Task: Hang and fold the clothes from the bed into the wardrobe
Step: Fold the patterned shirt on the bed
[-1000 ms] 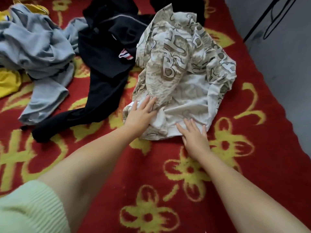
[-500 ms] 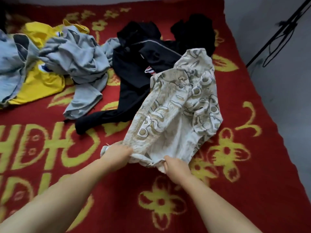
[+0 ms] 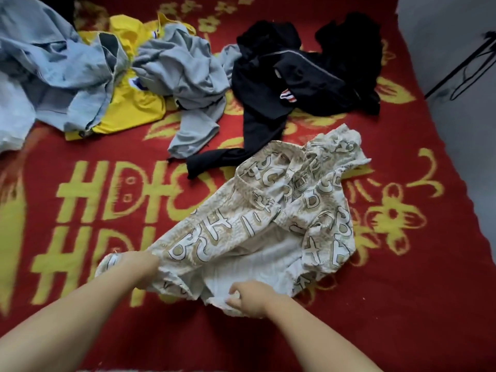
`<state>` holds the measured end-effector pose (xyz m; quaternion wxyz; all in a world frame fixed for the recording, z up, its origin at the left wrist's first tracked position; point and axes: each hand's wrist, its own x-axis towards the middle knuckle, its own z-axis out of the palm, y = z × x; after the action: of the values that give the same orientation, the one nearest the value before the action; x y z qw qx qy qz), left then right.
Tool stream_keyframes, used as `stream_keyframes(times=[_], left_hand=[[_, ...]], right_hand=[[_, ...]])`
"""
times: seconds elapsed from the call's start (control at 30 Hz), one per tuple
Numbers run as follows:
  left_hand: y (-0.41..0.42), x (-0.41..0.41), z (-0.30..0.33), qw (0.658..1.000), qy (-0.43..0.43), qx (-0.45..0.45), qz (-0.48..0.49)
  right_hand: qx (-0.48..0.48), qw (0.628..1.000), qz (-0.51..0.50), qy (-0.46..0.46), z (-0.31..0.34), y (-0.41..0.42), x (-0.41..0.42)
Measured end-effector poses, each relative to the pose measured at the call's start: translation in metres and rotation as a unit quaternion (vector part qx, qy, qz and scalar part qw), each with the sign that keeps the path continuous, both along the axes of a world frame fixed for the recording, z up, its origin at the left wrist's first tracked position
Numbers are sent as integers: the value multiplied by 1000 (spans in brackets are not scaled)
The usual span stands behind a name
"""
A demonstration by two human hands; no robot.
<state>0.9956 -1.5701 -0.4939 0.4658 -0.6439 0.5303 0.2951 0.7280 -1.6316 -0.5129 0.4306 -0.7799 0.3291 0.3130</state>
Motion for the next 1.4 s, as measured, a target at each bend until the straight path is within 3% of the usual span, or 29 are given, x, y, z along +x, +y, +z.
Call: stream_keyframes(times=[0.07, 0.17, 0.23, 0.33, 0.4, 0.47, 0.53, 0.6, 0.7, 0.8, 0.9, 1.0, 1.07, 1.1, 1.17, 1.23, 1.27, 1.33, 1.4], left_hand=[[-14, -3, 6, 999, 16, 0, -29], [-53, -26, 10, 992, 107, -46, -43], [-86, -54, 10, 977, 176, -108, -45], [-131, -110, 4, 946, 243, -207, -60], [-154, -144, -4, 918, 249, -298, -84], [-170, -164, -17, 907, 229, -345, -83], [-181, -168, -30, 925, 205, -310, -80], [-190, -164, -44, 943, 190, -254, -104], [-185, -144, -53, 960, 155, -214, -92], [-170, -121, -53, 969, 153, -192, -40], [-166, -108, -43, 972, 186, -133, 48], [-163, -99, -36, 985, 169, 0, 33], [-162, -94, -33, 983, 160, 77, 48], [-163, -91, -32, 983, 166, 56, 59], [-168, -87, -31, 965, 186, -130, 135], [-178, -90, -30, 896, 180, -337, 225], [-184, -93, -33, 871, 173, -384, 252], [-193, -108, -40, 869, 161, -376, 277], [-196, -124, -49, 894, 148, -325, 271]], right_hand=[[-29, 995, -88, -31, 4, -10, 1], [-164, 959, -222, -63, 6, -46, -16], [-238, 925, -292, -37, 5, -74, -39], [-277, 890, -361, 19, 1, -109, -72], [-301, 902, -309, 33, -4, -124, -80], [-326, 926, -185, 40, -14, -132, -76], [-340, 932, -111, 60, -29, -142, -69], [-338, 929, -132, 71, -40, -157, -66], [-300, 918, -257, 28, -42, -177, -71], [-247, 914, -321, -21, -29, -188, -90], [-98, 903, -416, -44, -16, -194, -109], [89, 967, -211, 115, -8, -191, -115], [144, 954, -107, 239, -1, -192, -106], [123, 958, -87, 244, 2, -196, -97], [-57, 976, -58, 200, 8, -212, -72], [-232, 957, -145, 96, 8, -233, -51], [-277, 942, -182, 52, 4, -241, -41], [-277, 943, -178, 44, -5, -249, -25], [-249, 953, -159, 73, -21, -248, -15]])
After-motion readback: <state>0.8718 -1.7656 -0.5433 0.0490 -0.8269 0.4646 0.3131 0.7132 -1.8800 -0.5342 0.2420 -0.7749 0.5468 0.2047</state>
